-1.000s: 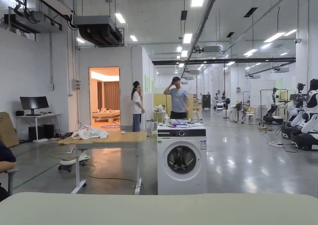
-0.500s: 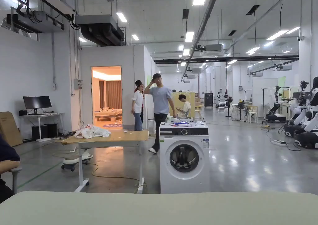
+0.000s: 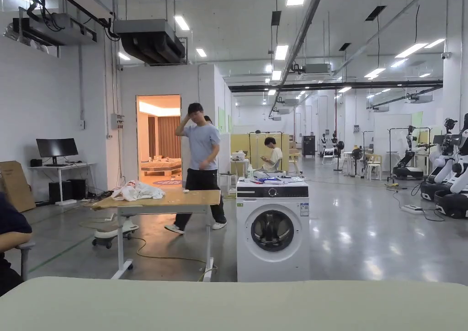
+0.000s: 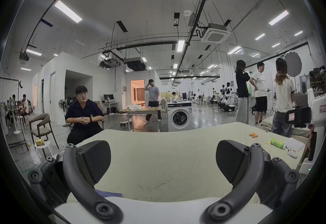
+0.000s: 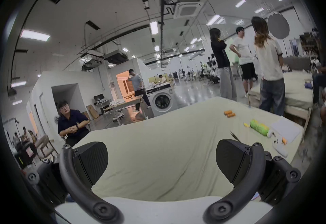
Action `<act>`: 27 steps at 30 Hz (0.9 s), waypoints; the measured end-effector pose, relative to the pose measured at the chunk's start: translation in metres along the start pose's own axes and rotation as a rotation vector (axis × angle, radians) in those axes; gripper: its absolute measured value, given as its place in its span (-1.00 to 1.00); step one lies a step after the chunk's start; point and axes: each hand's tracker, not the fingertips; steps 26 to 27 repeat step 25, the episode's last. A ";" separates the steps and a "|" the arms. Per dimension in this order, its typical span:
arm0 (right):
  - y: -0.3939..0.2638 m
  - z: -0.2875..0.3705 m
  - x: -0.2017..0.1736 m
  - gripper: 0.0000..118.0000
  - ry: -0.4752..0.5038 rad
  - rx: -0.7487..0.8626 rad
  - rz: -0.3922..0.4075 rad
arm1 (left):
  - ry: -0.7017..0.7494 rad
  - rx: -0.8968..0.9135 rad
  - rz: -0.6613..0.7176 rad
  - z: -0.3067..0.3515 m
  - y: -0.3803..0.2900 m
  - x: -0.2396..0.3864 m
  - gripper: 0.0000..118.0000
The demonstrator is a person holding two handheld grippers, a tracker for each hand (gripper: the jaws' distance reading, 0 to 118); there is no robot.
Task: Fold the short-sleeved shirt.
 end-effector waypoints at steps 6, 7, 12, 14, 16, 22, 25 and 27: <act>0.002 0.008 -0.008 1.00 0.021 0.018 0.010 | -0.019 0.006 0.057 0.003 0.003 -0.005 1.00; 0.002 0.009 -0.009 1.00 0.022 0.022 0.030 | -0.018 0.008 0.056 0.004 0.003 -0.005 1.00; 0.001 0.012 -0.010 1.00 0.060 0.036 -0.001 | -0.017 0.012 0.052 0.004 0.003 -0.005 1.00; 0.002 0.013 -0.011 1.00 0.055 0.038 -0.011 | -0.021 0.009 0.054 0.004 0.002 -0.005 1.00; 0.004 0.012 -0.009 1.00 0.054 0.029 -0.005 | -0.021 0.005 0.053 0.004 0.001 -0.005 1.00; 0.004 0.009 -0.003 1.00 0.075 0.000 -0.033 | -0.020 -0.002 0.051 0.004 0.000 -0.005 1.00; 0.006 0.005 -0.004 1.00 0.023 -0.001 -0.007 | -0.019 -0.003 0.046 0.004 0.000 -0.004 1.00; 0.006 0.005 -0.004 1.00 0.023 -0.001 -0.007 | -0.019 -0.003 0.046 0.004 0.000 -0.004 1.00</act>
